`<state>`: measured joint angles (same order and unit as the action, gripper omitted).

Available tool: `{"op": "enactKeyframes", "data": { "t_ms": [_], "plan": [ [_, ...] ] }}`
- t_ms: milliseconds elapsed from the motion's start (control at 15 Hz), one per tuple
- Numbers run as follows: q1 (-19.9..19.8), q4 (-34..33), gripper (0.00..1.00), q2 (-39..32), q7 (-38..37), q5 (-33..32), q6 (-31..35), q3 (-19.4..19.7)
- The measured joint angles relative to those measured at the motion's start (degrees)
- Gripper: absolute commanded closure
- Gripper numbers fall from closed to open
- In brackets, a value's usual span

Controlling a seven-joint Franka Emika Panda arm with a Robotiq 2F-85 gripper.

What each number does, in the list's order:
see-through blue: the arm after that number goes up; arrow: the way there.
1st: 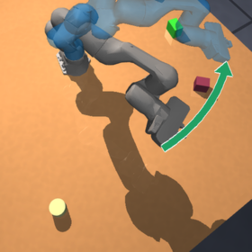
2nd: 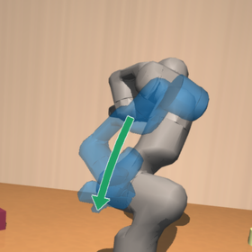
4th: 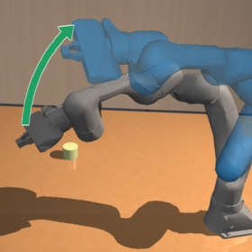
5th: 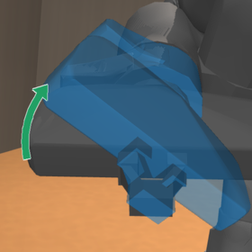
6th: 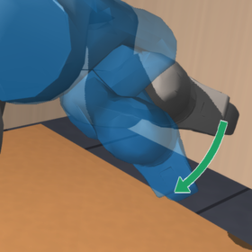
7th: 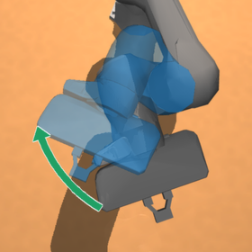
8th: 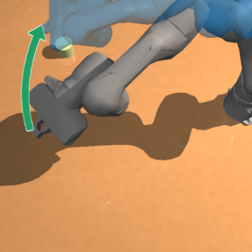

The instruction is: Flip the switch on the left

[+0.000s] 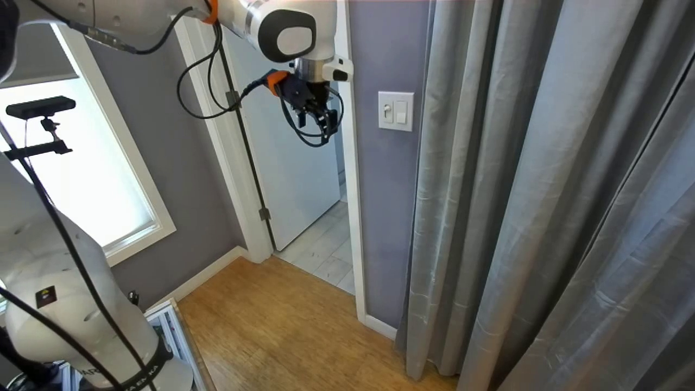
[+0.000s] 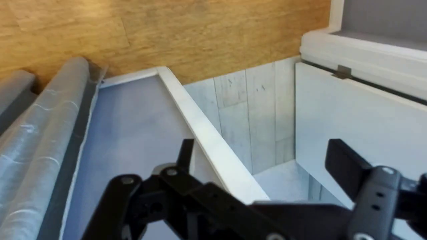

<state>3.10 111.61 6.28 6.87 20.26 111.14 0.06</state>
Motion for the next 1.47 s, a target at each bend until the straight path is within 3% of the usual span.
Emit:
{"op": "enactKeyframes", "data": {
  "t_ms": [133,333,800,1133,1467],
  "plan": [
    [-0.4,-0.9,0.32,-1.2,3.5,6.1,3.1,1.1],
    [-1.0,-2.4,0.54,-3.3,10.0,16.4,6.1,2.4],
    [-5.5,-7.1,0.99,-9.4,26.1,42.0,3.5,4.1],
    [-9.1,-10.5,1.00,-15.1,29.0,53.5,-1.8,4.6],
    [-10.8,-13.9,0.99,-20.9,27.6,58.9,-3.7,4.6]
  ]
}}
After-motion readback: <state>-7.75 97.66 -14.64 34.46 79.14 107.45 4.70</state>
